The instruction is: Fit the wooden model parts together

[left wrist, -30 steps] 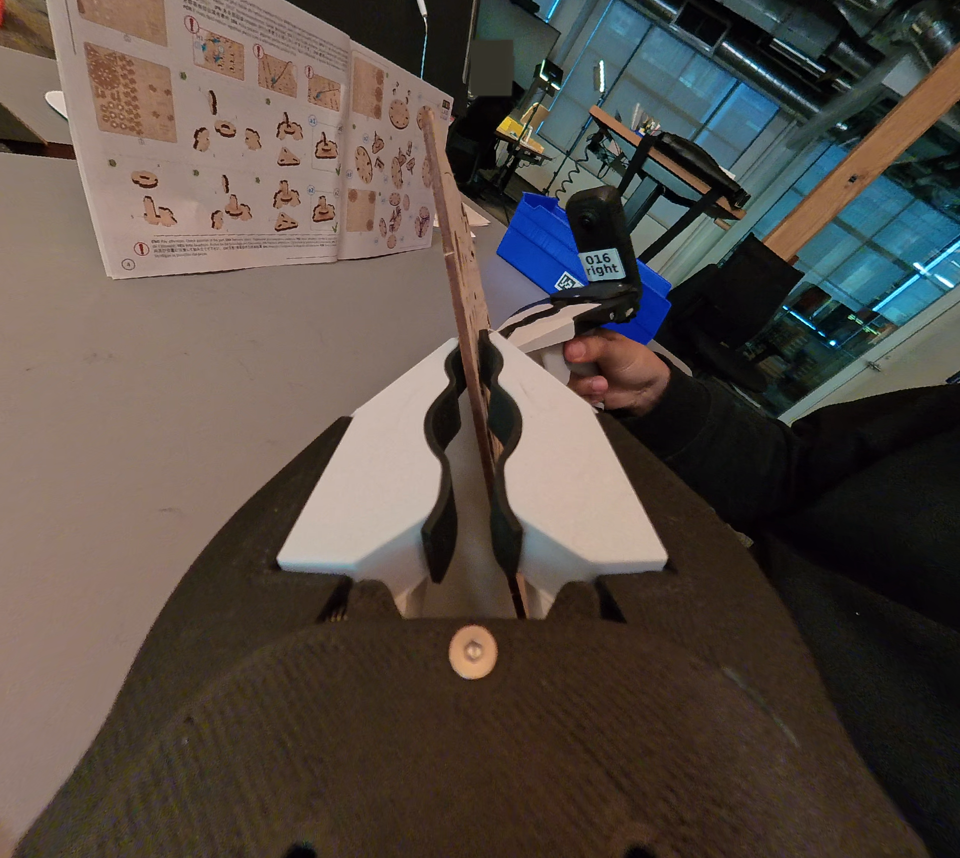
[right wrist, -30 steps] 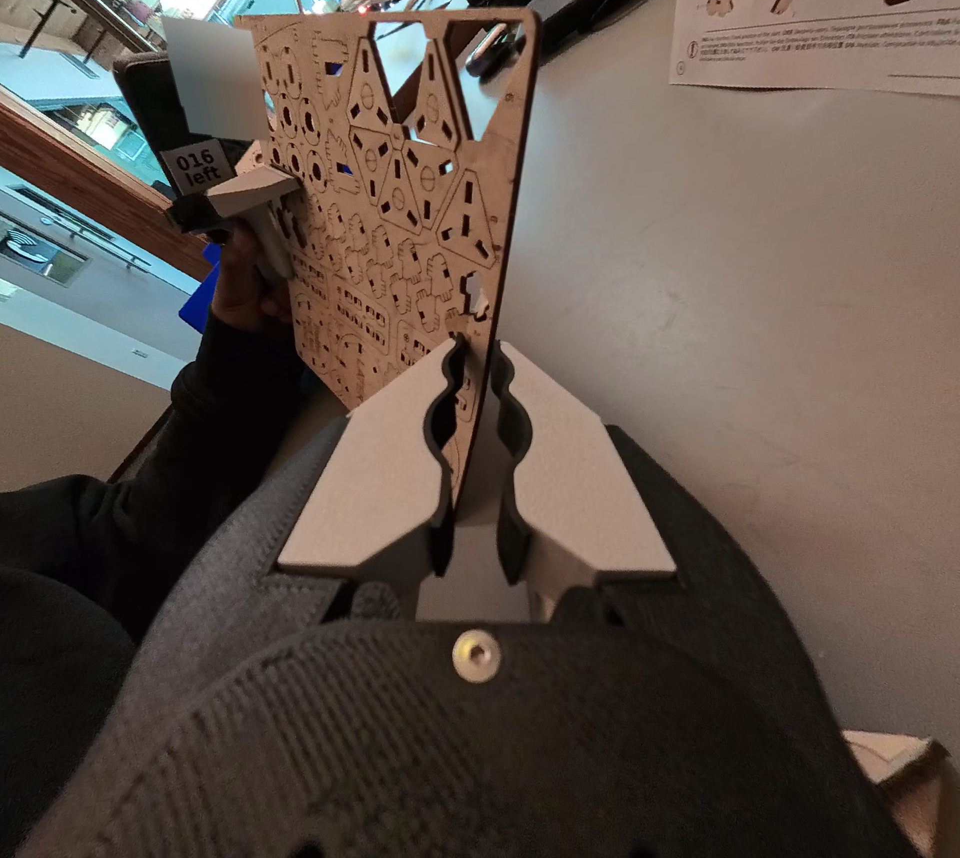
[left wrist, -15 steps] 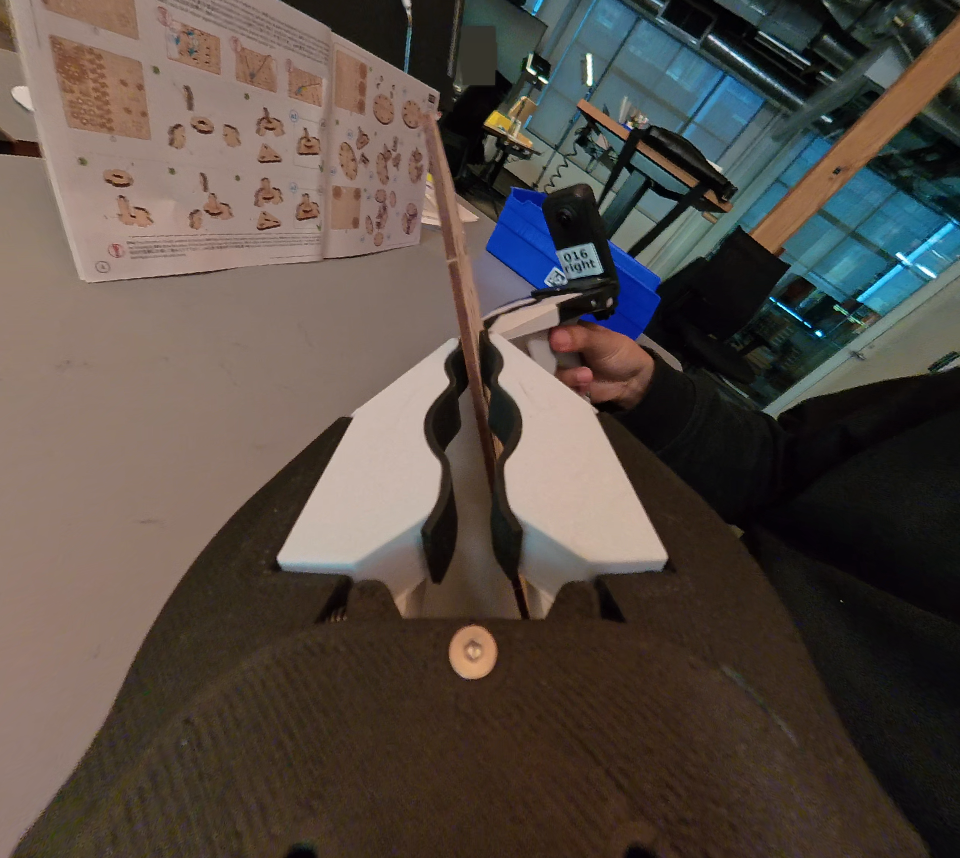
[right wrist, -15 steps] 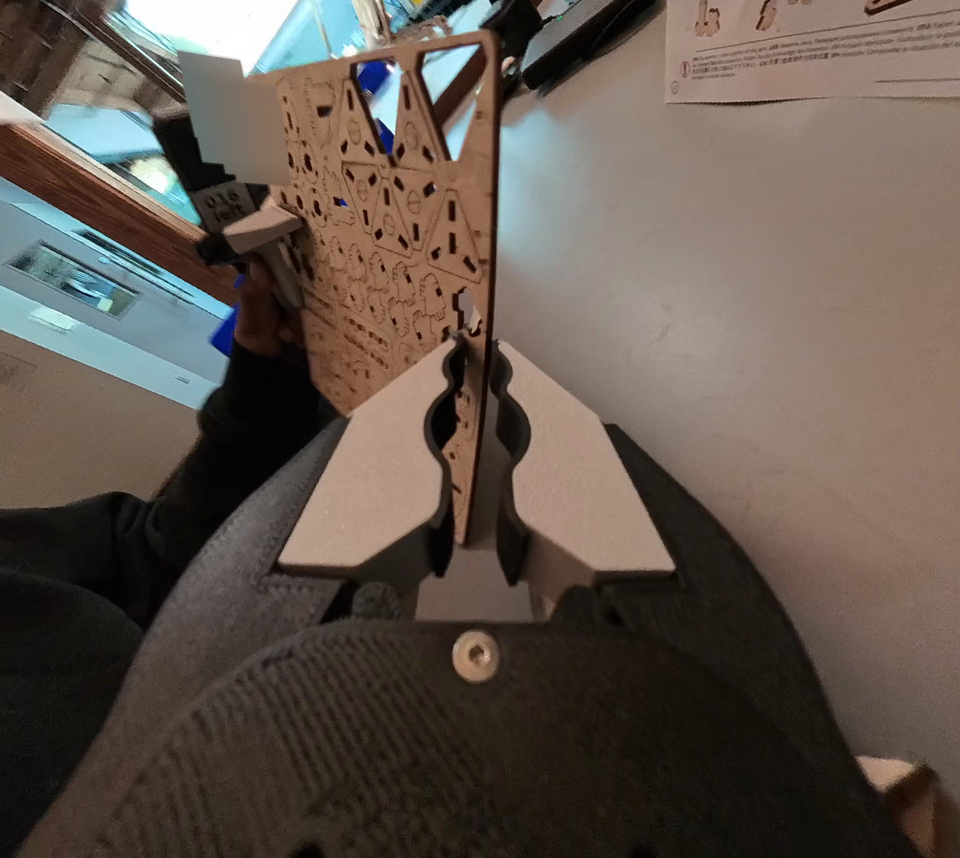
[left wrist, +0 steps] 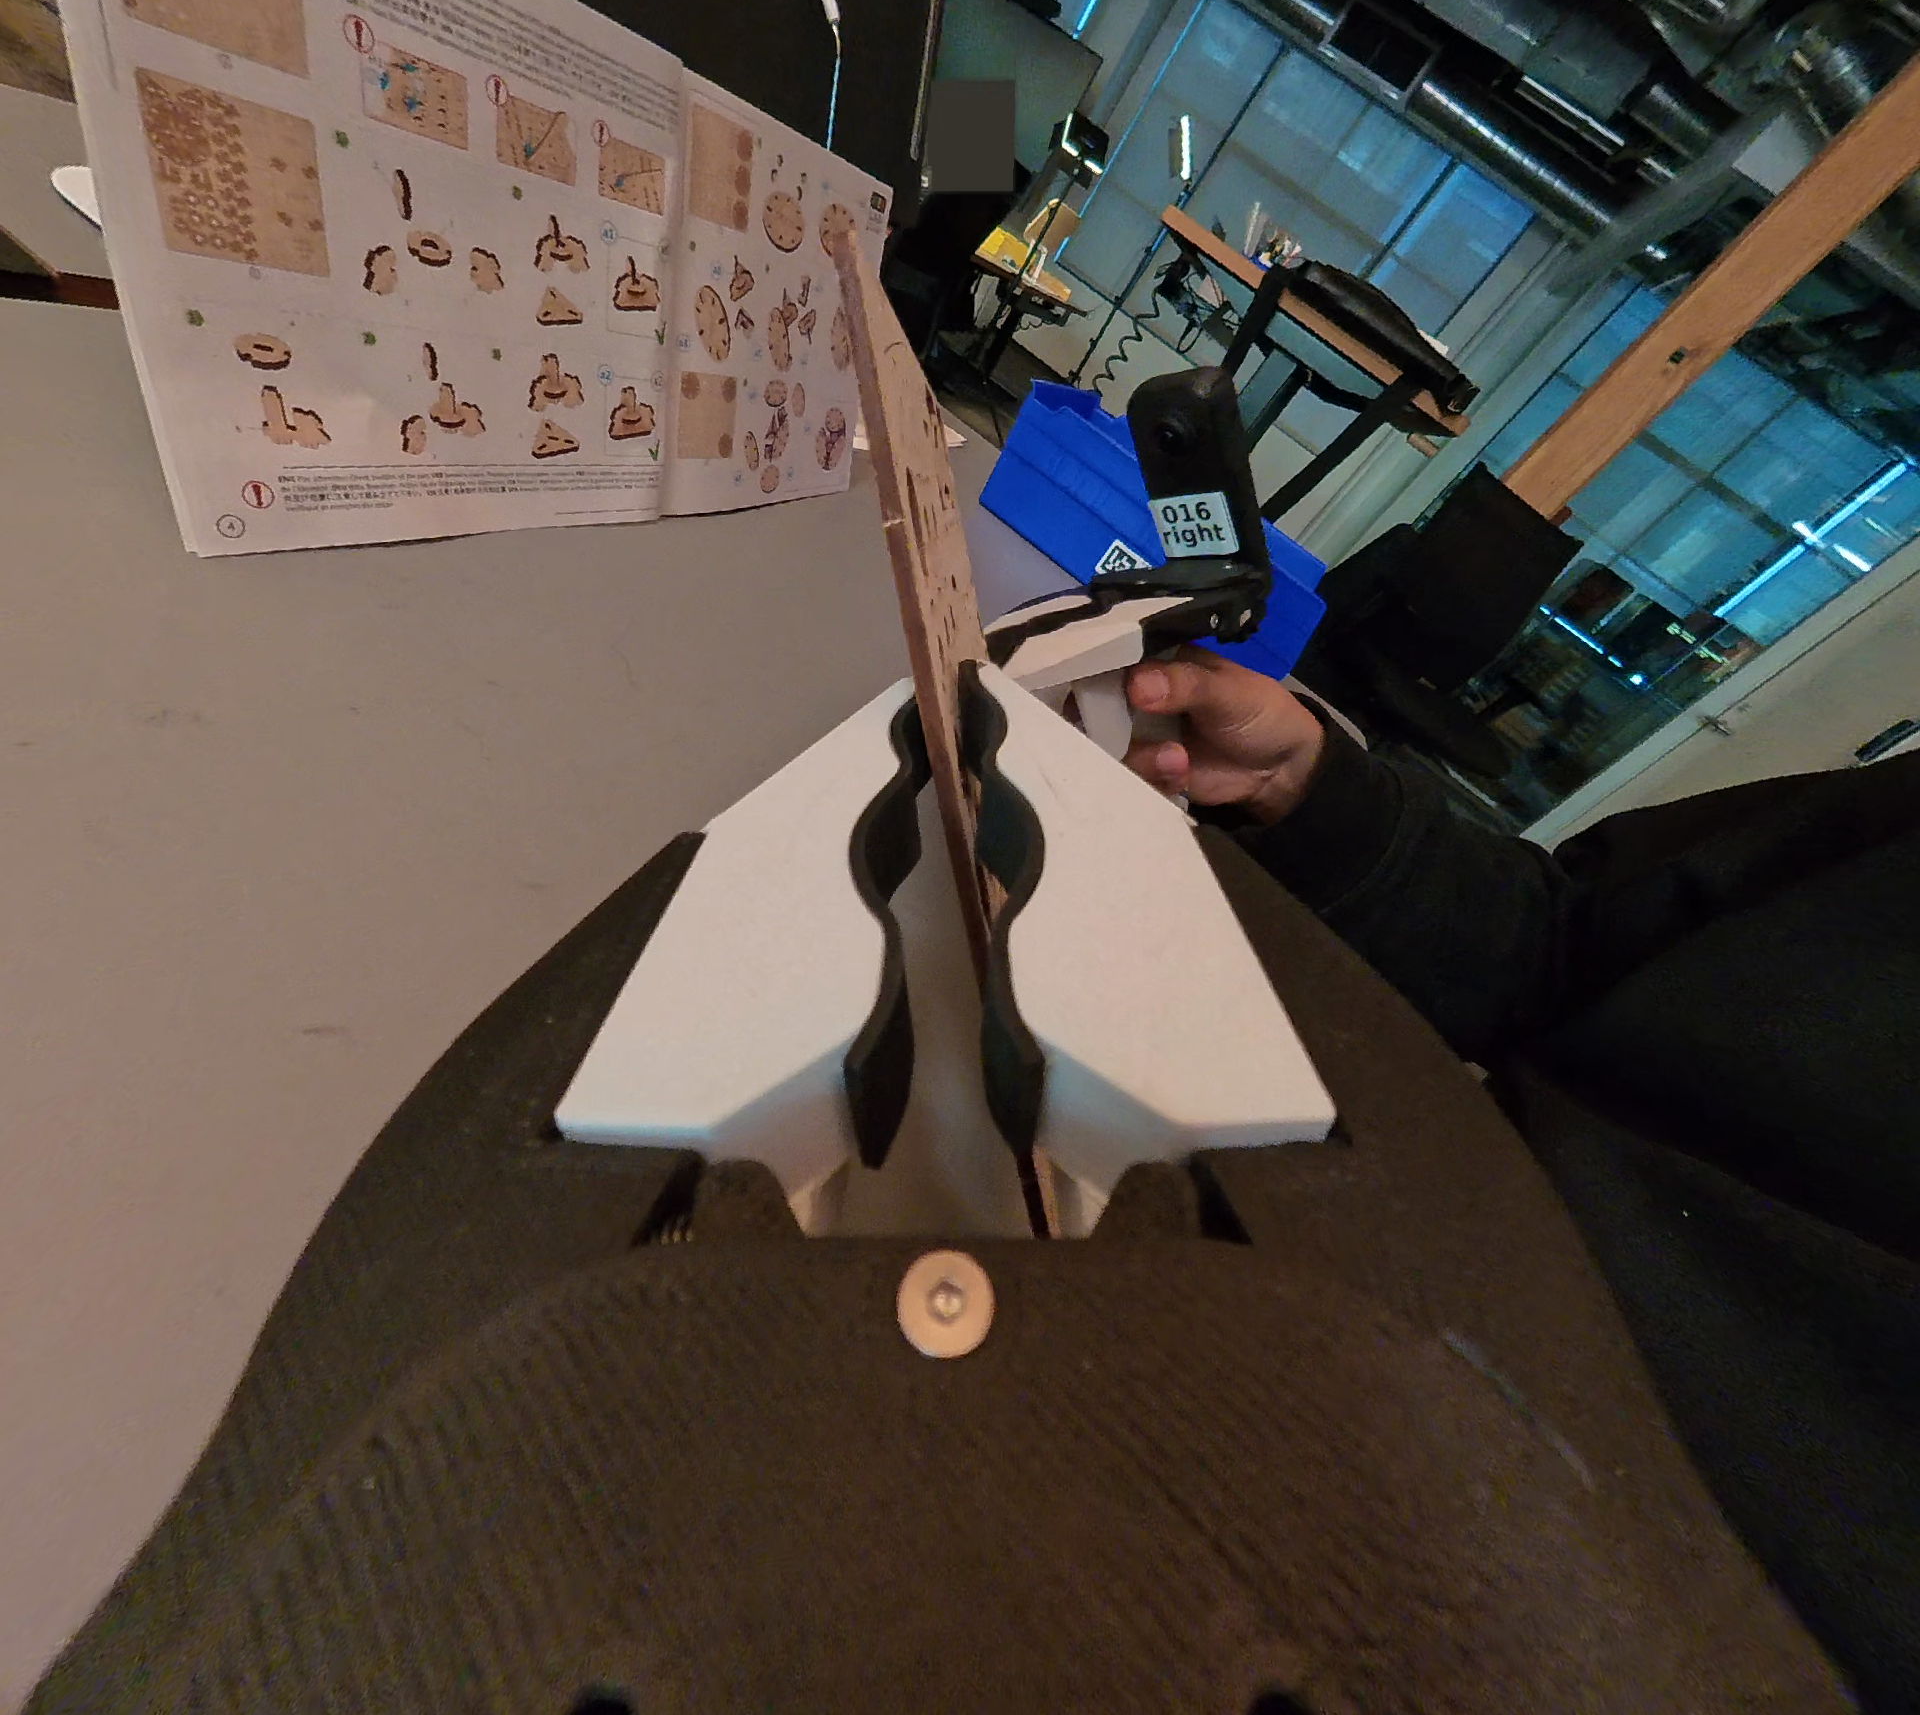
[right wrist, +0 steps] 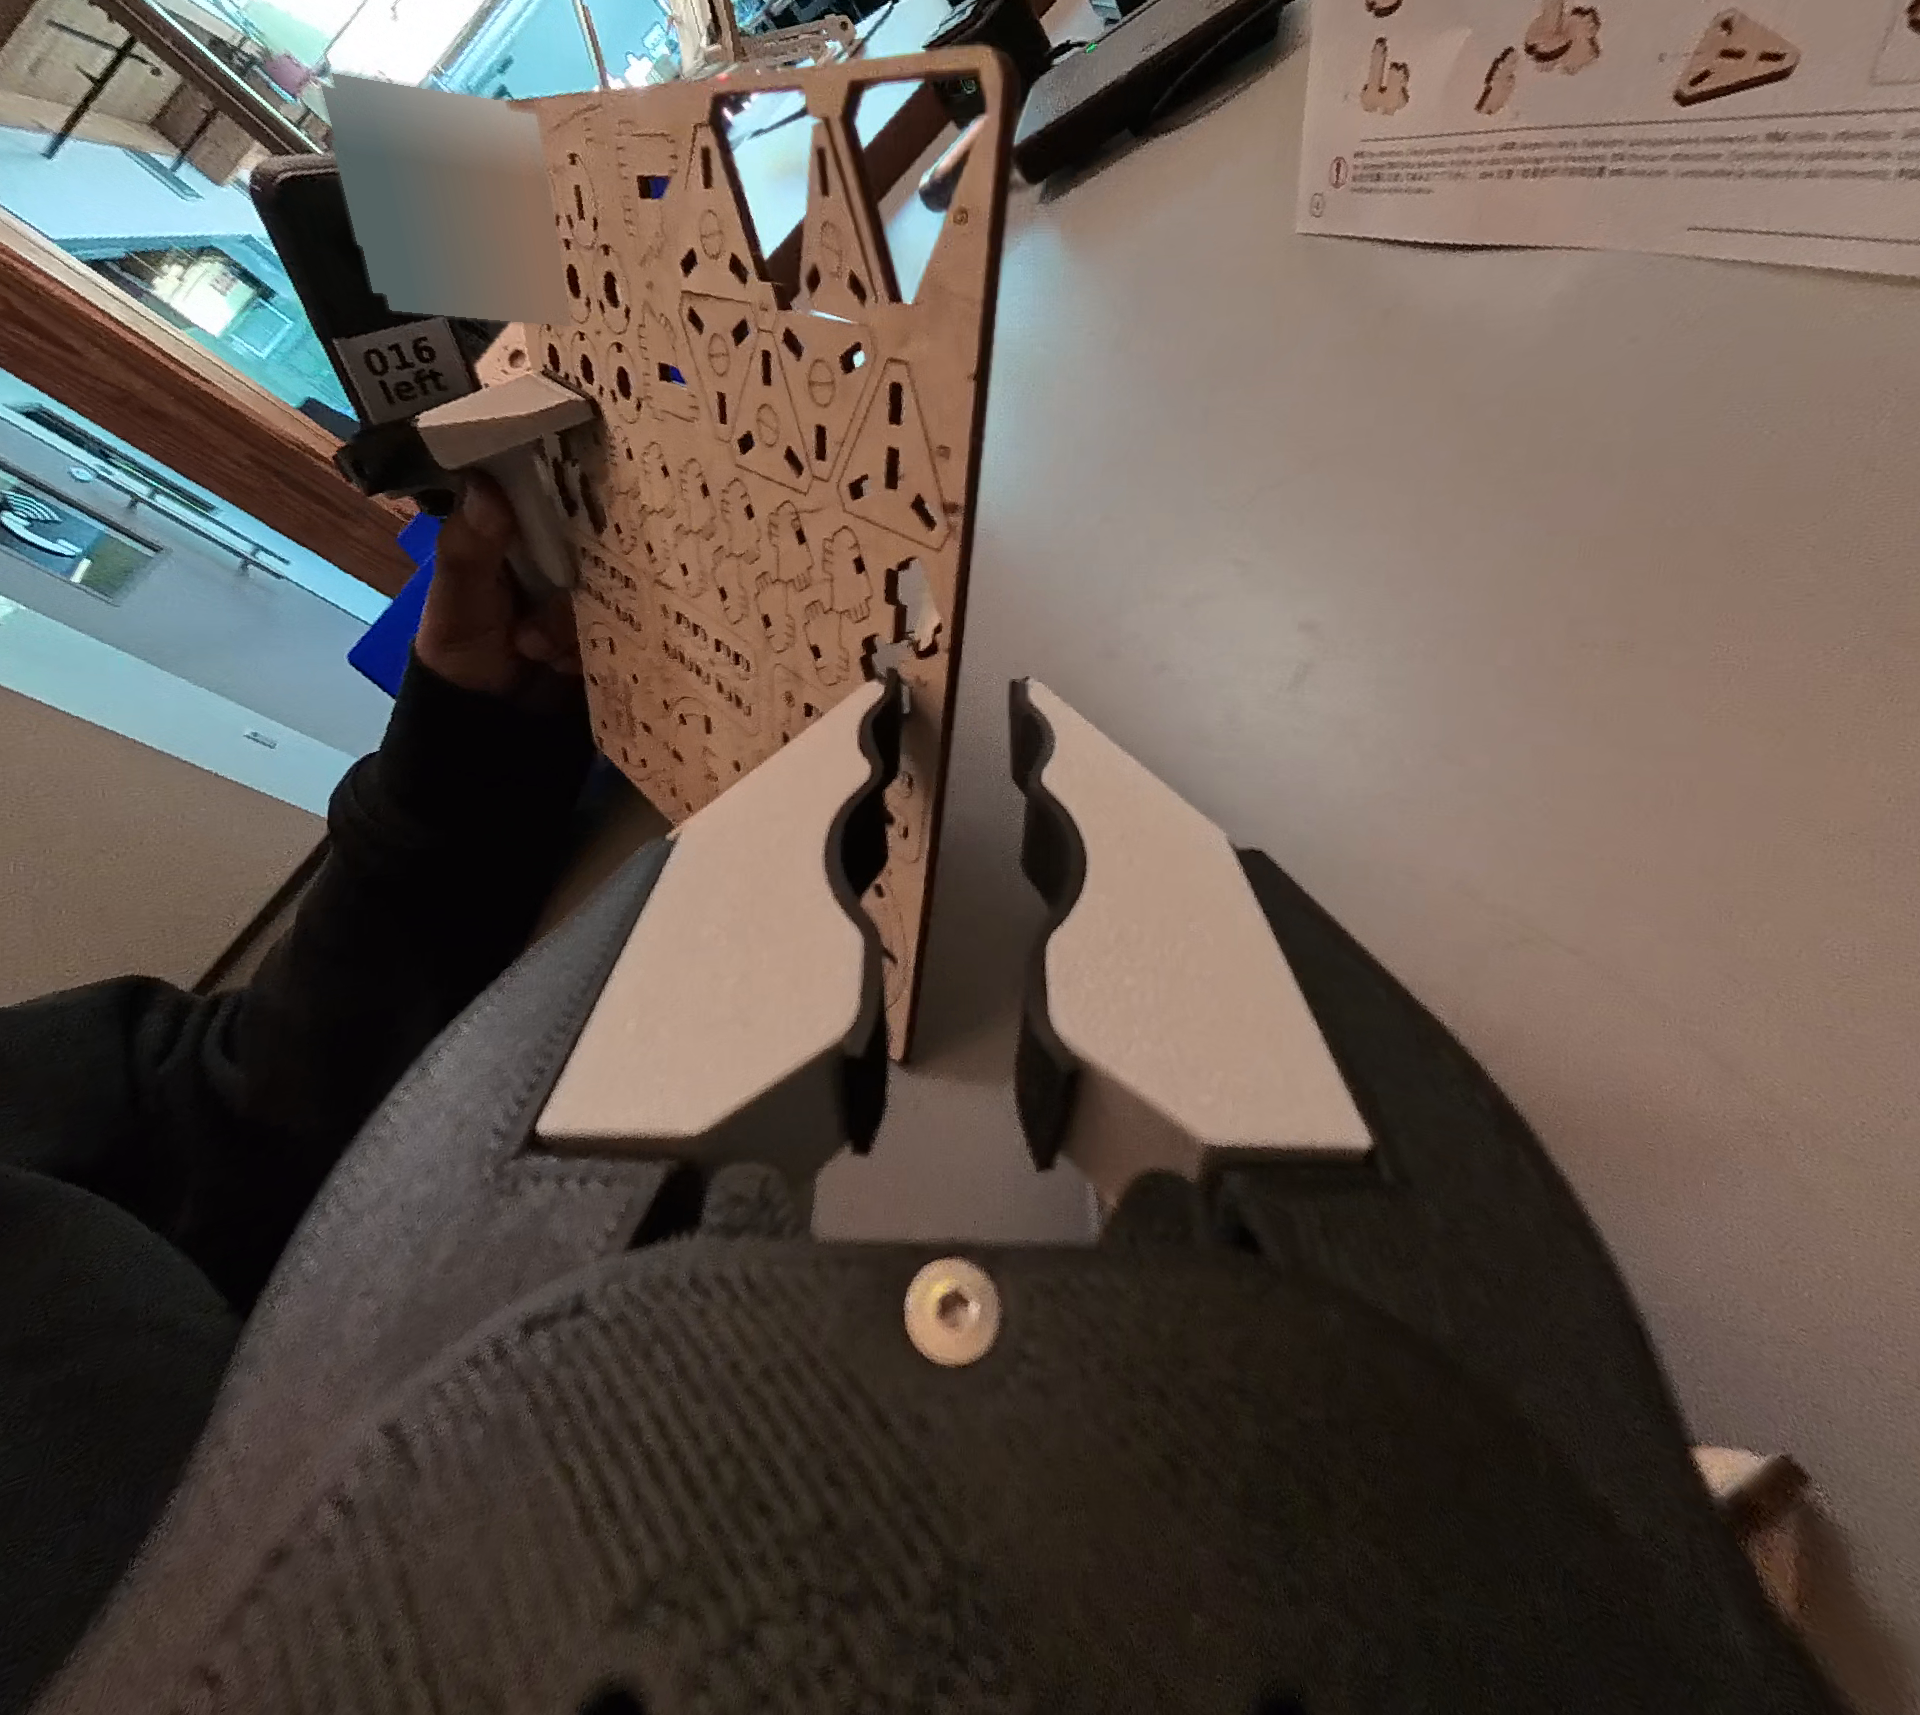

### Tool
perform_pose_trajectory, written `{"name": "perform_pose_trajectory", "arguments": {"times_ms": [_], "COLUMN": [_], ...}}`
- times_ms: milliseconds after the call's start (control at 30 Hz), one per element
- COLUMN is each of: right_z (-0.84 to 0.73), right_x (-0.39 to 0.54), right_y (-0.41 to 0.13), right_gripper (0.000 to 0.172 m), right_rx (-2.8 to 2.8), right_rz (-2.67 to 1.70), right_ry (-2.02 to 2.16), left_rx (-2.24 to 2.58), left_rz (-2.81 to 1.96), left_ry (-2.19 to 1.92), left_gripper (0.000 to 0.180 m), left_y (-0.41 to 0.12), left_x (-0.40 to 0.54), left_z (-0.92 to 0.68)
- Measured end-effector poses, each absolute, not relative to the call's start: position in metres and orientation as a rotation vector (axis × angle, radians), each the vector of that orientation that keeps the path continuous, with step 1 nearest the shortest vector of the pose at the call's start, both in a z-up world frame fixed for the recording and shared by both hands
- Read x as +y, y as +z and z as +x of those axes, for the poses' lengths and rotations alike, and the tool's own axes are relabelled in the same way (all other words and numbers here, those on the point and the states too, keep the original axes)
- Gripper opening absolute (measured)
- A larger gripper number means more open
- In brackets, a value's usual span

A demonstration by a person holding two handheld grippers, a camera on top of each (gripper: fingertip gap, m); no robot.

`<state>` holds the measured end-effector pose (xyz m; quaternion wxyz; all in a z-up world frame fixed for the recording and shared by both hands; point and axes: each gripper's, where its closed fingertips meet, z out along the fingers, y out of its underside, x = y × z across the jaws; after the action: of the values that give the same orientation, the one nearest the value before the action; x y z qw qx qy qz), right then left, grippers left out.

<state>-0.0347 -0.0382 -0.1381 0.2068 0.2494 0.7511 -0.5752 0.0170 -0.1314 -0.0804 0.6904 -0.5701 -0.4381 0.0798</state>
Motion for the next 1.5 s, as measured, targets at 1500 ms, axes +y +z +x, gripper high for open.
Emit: {"name": "perform_pose_trajectory", "arguments": {"times_ms": [1500], "right_z": [-0.029], "right_x": [-0.043], "right_y": [-0.119], "right_gripper": [0.014], "right_rx": [1.862], "right_rz": [0.642], "right_ry": [-1.656], "left_rx": [-0.944], "left_rz": [-1.323], "left_ry": [0.133], "left_gripper": [0.001], "left_y": [-0.082], "left_x": [-0.117], "left_z": [0.022]}}
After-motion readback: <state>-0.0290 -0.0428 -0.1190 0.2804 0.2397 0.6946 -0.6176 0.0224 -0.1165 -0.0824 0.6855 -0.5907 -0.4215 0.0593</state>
